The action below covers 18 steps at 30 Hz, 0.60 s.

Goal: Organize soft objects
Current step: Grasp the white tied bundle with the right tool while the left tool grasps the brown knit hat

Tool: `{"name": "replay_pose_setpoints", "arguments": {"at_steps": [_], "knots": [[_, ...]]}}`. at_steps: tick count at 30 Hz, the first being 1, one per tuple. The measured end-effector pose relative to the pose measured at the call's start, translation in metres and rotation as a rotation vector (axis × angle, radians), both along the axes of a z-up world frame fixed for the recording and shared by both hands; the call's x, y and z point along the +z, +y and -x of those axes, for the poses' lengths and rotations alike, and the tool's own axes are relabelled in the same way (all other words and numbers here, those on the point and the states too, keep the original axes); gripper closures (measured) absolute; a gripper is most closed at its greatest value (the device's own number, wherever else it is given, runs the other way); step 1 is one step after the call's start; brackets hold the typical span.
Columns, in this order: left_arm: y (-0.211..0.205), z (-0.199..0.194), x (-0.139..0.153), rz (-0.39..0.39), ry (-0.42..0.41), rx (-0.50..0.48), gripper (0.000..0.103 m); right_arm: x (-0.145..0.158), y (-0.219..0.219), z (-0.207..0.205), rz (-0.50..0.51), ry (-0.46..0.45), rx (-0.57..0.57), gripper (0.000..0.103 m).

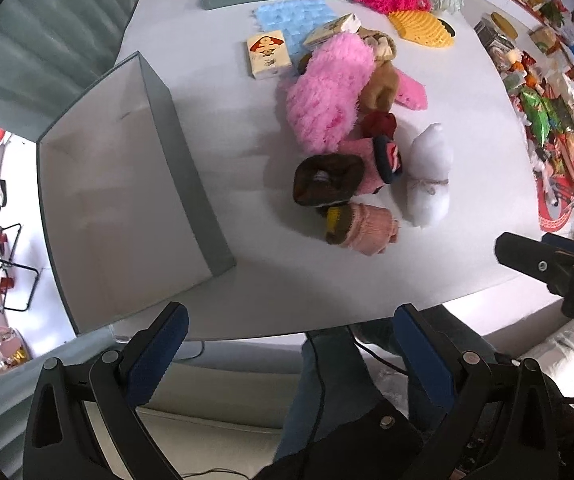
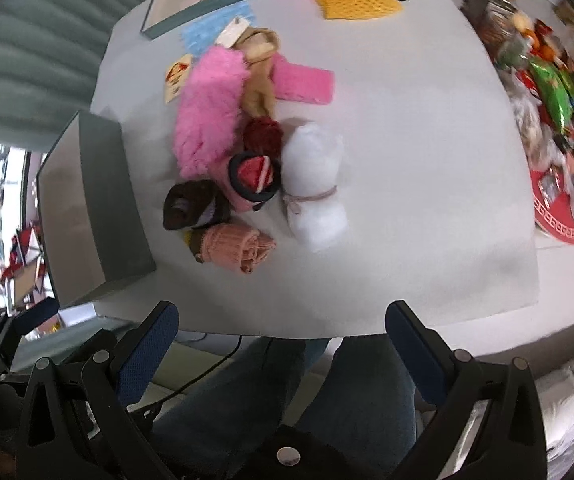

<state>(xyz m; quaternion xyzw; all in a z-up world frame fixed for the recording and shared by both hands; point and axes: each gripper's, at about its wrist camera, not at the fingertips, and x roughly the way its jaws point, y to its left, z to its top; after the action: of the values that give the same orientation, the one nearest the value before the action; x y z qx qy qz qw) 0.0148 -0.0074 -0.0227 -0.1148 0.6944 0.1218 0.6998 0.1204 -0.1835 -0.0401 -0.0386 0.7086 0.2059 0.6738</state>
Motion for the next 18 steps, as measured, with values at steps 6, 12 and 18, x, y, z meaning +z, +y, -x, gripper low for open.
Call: {"name": "replay_pose_setpoints", "arguments": {"at_steps": [6,12,18], "knots": [[-0.004,-0.003,-0.015,0.031,0.045,-0.034,0.0,-0.013,0.0,0.007,0.039,0.016,0.003,0.0],[-0.008,-0.014,-0.025,0.03,0.068,-0.044,0.0,-0.03,-0.006,0.008,0.049,0.059,-0.019,0.0],[-0.003,-0.035,-0.037,-0.034,0.049,-0.004,0.0,-0.049,-0.011,-0.007,0.071,0.094,-0.019,0.0]]}}
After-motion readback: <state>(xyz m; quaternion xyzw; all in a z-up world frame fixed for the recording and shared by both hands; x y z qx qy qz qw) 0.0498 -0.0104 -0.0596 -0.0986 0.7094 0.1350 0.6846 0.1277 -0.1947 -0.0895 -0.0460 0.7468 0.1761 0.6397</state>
